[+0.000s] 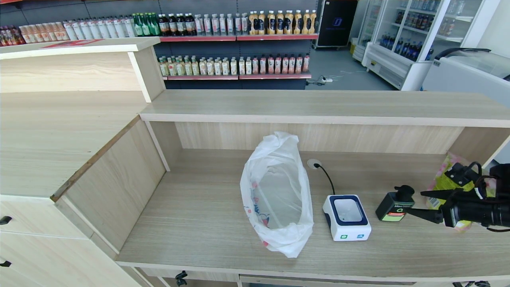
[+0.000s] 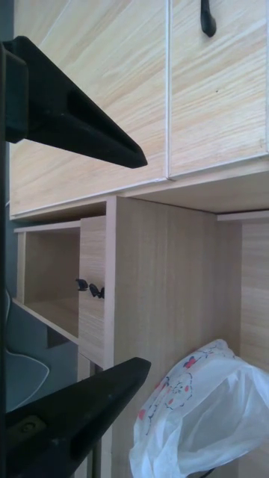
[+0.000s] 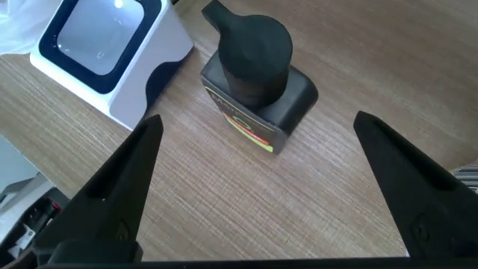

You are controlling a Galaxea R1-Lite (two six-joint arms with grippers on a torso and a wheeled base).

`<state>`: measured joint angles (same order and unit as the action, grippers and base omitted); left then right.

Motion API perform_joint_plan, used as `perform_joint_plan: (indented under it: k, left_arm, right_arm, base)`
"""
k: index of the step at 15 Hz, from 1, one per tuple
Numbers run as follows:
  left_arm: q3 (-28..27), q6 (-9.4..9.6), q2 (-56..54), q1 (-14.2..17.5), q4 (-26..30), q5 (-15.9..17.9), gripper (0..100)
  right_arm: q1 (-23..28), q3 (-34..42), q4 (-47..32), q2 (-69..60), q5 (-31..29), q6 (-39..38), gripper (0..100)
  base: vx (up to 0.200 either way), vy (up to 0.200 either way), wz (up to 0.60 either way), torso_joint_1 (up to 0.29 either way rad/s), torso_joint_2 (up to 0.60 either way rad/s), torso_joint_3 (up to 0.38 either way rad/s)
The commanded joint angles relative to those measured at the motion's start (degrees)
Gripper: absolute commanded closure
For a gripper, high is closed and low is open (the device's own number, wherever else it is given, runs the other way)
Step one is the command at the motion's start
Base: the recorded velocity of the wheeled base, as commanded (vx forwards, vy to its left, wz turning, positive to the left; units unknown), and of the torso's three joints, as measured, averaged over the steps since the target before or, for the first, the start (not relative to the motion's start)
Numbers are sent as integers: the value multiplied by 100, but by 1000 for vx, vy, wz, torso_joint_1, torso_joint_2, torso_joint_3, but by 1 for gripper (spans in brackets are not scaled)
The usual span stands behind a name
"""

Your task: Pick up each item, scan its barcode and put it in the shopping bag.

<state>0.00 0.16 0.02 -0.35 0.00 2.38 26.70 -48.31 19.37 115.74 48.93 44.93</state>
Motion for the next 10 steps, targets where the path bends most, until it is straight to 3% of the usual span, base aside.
perform_joint_plan:
  k: [1,10]
  left_arm:
    - [0,2,6,0,0,8,0]
    - [0,2,6,0,0,8,0]
  right_arm:
    - [-103,-73,49,221,2,50,0]
    - [-490,-223,216,643,2,59,0]
  base:
    - [0,0,0,0,0,0]
    - [0,0,0,0,0,0]
